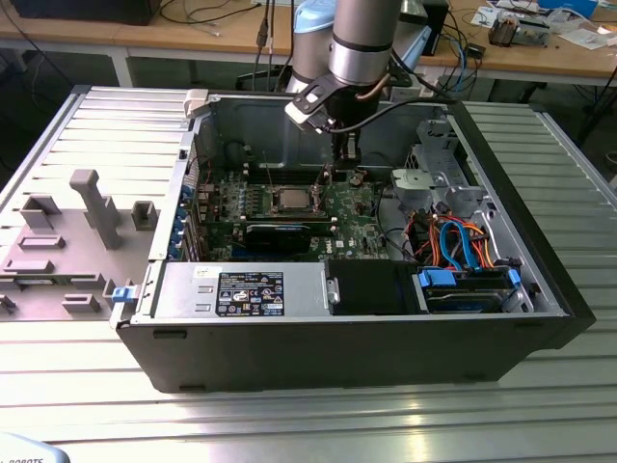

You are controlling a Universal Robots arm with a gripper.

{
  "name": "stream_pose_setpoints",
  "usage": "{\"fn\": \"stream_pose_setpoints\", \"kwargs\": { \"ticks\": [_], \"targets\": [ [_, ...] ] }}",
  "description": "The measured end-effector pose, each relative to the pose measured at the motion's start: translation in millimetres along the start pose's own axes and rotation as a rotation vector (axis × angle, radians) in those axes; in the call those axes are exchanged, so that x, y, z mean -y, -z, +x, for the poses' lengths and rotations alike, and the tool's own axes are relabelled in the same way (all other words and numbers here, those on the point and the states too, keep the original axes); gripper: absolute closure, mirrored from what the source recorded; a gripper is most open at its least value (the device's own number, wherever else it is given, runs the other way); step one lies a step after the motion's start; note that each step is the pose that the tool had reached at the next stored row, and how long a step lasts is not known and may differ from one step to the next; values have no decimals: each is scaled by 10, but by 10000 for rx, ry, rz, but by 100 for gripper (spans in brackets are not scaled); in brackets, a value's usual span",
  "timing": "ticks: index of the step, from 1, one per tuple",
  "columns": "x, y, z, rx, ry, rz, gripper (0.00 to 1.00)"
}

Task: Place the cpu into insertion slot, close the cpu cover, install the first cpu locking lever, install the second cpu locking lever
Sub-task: 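Close the cpu cover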

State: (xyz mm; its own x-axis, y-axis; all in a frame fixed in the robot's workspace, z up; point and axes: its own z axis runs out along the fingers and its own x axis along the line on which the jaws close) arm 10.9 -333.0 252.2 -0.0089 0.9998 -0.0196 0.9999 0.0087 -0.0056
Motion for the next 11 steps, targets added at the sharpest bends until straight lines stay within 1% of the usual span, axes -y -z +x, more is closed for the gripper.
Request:
{"fn": "stream_pose_setpoints", "kwargs": {
  "ticks": [11],
  "targets": [
    [32, 0, 0, 0, -1, 0, 89]
  ]
}}
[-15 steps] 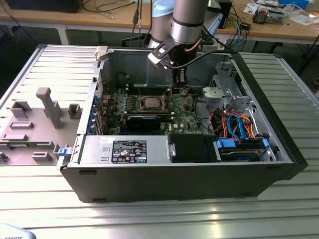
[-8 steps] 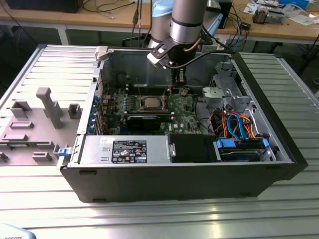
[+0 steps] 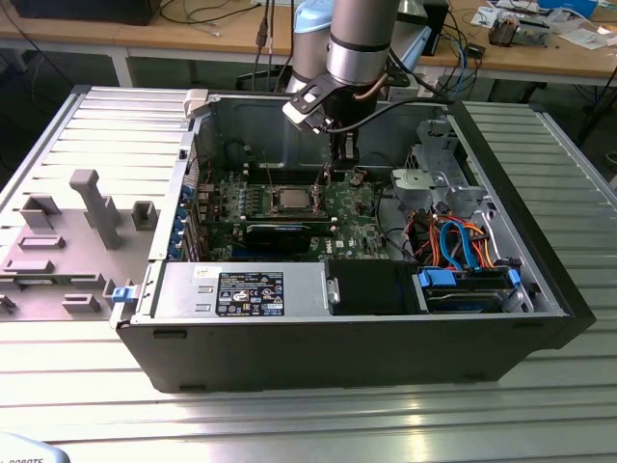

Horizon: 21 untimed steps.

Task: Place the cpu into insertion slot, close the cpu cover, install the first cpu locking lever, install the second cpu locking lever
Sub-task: 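Close the cpu cover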

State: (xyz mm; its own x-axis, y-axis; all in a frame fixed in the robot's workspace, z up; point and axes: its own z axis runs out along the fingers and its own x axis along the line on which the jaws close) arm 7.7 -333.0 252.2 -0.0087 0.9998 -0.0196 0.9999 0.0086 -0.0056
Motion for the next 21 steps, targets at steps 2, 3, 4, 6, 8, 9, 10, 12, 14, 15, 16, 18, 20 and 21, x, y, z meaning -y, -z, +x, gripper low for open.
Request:
{"fn": "stream_pose_setpoints", "kwargs": {
  "ticks": [2, 3, 4, 6, 8, 9, 10, 12, 14, 15, 16, 18, 20, 21],
  "targets": [
    [9, 0, 0, 0, 1, -1, 89],
    [11, 0, 0, 0, 1, -1, 89],
    [13, 0, 0, 0, 0, 0, 89],
    [20, 0, 0, 0, 1, 0, 89],
    [24, 0, 0, 0, 0, 0, 89],
    [26, 0, 0, 0, 1, 0, 89],
    [27, 0, 0, 0, 1, 0, 89],
    [31, 0, 0, -1, 0, 0, 89],
    [35, 0, 0, 0, 1, 0, 89],
    [39, 0, 0, 0, 1, 0, 89],
    [43, 0, 0, 0, 0, 0, 89],
    [46, 0, 0, 0, 0, -1, 89],
    [51, 0, 1, 0, 0, -1, 89],
    [52, 0, 1, 0, 1, 0, 89]
  ]
}}
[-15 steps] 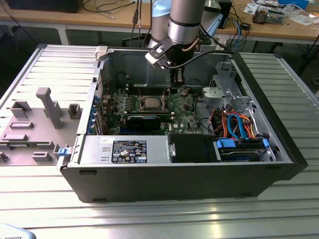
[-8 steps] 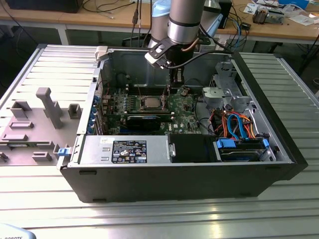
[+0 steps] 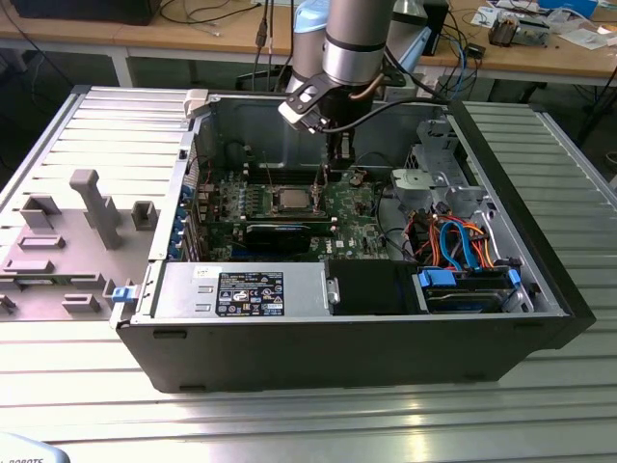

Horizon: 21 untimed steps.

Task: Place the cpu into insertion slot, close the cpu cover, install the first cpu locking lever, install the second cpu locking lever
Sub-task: 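Close the cpu cover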

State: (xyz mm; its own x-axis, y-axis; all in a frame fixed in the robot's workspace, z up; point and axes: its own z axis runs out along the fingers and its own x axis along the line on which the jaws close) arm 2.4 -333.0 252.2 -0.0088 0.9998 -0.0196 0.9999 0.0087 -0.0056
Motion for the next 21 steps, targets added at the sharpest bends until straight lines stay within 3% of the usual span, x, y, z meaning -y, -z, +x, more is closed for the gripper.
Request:
{"fn": "stream_pose_setpoints", "kwargs": {
  "ticks": [21],
  "targets": [
    [51, -1, 0, 1, -1, 0, 89]
  ]
}}
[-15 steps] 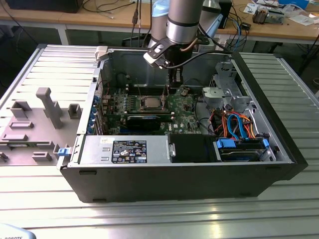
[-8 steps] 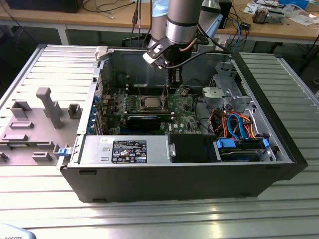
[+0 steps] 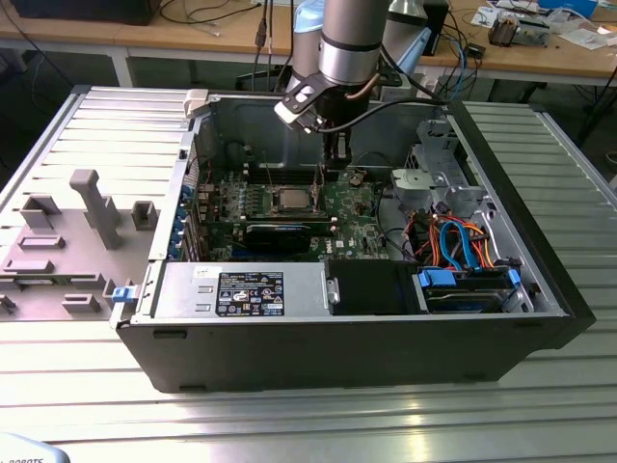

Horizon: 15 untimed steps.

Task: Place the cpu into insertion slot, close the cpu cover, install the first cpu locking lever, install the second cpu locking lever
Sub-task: 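Close the cpu cover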

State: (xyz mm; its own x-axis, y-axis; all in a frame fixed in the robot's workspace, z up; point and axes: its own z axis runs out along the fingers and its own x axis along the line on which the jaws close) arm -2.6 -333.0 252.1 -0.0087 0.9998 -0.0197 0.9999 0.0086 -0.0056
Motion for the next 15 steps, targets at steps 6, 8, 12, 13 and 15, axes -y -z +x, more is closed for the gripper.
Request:
{"fn": "stream_pose_setpoints", "kwargs": {
  "ticks": [6, 8, 12, 13, 15],
  "targets": [
    [14, 0, 0, 0, -1, 0, 89],
    [23, -1, 0, 0, 0, -1, 89],
    [33, -1, 0, -1, 2, 0, 89],
    [36, -1, 0, 0, -1, 0, 89],
    [42, -1, 0, 0, 1, 0, 89]
  ]
}}
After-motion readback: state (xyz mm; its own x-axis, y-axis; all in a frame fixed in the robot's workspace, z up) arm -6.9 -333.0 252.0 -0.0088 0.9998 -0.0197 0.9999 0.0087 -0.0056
